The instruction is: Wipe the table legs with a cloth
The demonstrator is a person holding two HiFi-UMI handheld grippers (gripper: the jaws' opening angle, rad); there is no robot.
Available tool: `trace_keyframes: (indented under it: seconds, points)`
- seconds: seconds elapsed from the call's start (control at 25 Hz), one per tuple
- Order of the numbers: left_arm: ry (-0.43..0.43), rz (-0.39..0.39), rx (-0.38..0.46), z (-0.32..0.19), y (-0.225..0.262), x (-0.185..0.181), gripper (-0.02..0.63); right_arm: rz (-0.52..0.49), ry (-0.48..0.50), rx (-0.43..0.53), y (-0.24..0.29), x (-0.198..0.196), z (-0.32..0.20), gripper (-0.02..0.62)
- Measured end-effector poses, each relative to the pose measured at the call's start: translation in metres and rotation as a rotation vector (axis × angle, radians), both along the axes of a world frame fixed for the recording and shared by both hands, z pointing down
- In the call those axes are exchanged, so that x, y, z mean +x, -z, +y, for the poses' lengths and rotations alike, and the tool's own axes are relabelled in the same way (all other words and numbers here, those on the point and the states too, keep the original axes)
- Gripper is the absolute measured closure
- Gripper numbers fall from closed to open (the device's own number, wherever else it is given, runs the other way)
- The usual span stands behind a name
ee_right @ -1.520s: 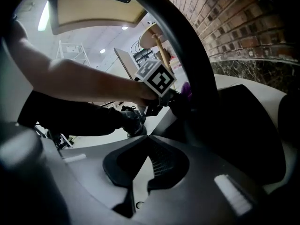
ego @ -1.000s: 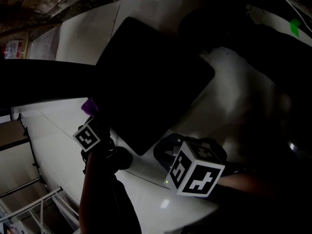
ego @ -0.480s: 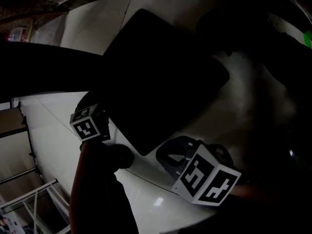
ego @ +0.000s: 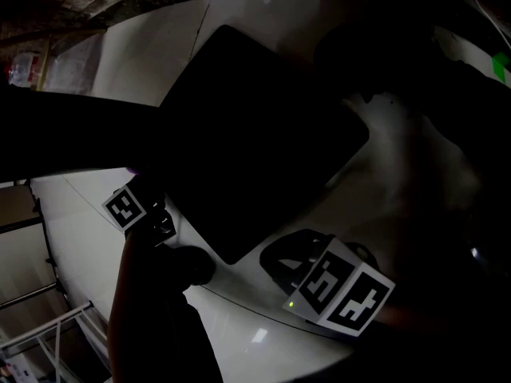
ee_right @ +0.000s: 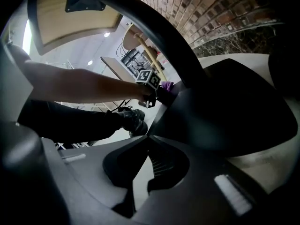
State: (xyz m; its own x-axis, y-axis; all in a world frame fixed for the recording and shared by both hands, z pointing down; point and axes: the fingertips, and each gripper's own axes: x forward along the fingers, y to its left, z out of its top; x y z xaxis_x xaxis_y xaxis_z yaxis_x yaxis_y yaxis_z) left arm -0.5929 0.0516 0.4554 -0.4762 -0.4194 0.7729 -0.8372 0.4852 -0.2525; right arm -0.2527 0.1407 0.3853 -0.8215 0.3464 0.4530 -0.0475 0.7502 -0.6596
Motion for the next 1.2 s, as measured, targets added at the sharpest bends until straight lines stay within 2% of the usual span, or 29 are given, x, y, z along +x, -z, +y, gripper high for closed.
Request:
trace_keyframes:
  seconds: [0.2,0.4,0.64,0.76,0.84,0.92,1.08,1.2]
  points:
    - [-0.053,0.080,0.031,0.020,-0.002,0.050,0.537,-0.020,-0.032,0.044,0.013,0.003,-0.019,0.594]
    - [-0.069,0.055,0.019,0.046,0.002,0.086,0.534,-0.052,-0.093,0.071,0.040,0.005,-0.046,0.592]
    - [-0.081,0.076,0.031,0.056,0.008,0.124,0.531,-0.071,-0.125,0.128,0.063,0.016,-0.067,0.594]
    - [-0.112,-0.017,0.085,0.048,0.032,0.144,0.531,-0.073,-0.107,0.189,0.076,0.021,-0.073,0.592]
    - [-0.180,-0.072,0.127,0.031,0.047,0.170,0.531,-0.066,-0.104,0.220,0.082,0.024,-0.080,0.592]
    - [-0.236,-0.102,0.130,0.015,0.055,0.195,0.531,-0.061,-0.105,0.247,0.088,0.029,-0.088,0.592]
    - [-0.261,-0.106,0.133,0.004,0.066,0.217,0.529,-0.052,-0.104,0.265,0.098,0.043,-0.098,0.594]
    - [-0.267,-0.087,0.127,0.006,0.071,0.229,0.529,-0.027,-0.068,0.295,0.099,0.059,-0.096,0.594]
